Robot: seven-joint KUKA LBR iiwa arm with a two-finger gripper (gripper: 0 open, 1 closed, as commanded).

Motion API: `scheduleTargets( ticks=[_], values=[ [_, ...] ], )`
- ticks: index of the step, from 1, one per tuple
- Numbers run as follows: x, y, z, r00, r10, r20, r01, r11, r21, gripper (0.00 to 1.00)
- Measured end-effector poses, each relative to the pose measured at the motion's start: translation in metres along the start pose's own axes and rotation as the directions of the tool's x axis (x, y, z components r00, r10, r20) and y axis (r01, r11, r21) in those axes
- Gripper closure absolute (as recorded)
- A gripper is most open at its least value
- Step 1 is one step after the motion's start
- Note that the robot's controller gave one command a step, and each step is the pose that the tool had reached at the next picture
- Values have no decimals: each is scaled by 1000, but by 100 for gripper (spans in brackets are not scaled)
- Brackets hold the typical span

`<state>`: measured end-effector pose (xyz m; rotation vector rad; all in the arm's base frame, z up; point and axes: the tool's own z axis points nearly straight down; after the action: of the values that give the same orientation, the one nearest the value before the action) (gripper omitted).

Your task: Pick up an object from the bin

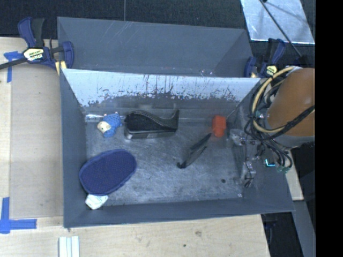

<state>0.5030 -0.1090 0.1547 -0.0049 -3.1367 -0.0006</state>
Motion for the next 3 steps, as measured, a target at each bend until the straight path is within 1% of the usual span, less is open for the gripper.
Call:
scheduleTargets(
  ticks=[1, 2, 3],
  values=[
    [-46, 87, 60, 995, -100, 8, 100, 995, -3, 0],
    [-38, 112, 85, 795, -606, 4, 606, 795, 2, 0],
    [-40, 112, 83, 796, -606, 8, 606, 796, 4, 100]
  ],
)
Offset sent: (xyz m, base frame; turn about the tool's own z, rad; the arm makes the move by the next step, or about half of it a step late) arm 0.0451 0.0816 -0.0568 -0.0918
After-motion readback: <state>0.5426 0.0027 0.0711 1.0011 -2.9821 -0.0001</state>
